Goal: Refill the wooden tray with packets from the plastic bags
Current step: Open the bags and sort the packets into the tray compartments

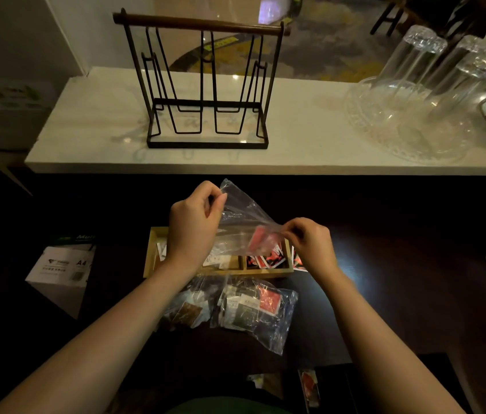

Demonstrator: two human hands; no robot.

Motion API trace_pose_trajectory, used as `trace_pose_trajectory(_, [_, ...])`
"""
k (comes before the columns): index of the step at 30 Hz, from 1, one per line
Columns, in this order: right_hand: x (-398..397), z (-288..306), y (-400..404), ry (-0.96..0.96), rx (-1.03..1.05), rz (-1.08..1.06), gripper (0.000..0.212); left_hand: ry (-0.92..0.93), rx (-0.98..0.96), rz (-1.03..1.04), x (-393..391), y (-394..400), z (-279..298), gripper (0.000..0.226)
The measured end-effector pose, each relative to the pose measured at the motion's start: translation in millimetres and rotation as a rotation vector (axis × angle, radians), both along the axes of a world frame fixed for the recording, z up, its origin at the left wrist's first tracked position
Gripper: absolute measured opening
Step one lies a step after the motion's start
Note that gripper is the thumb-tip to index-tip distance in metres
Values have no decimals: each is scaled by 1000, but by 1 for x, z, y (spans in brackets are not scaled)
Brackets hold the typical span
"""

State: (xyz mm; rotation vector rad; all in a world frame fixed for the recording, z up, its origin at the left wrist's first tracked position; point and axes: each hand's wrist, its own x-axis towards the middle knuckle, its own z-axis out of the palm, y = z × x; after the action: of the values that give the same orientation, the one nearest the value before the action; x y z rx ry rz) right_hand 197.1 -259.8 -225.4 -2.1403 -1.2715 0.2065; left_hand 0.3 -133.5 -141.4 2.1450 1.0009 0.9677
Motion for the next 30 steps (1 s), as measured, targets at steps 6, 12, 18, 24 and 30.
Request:
trace_pose_trajectory(6, [-1,0,-5,-1,14,-18,5,12,-5,13,0,0,-1,18])
trace_pose_trajectory(12, [-2,1,-5,-16,21,-15,4,13,70,-21,-1,-5,11,15])
trace_pose_trajectory(18, [-5,-2,-6,-26,60,-12,6,21,131,-43,-3,-6,16,15])
trace_pose_trajectory(24, [-8,-8,-7,-59,59,-11,10,32,135,-36,-5,-3,9,15])
trace_pose_trajectory(30, [-9,5,-8,153,133,-97,17,-19,73,-23,-5,3,0,14])
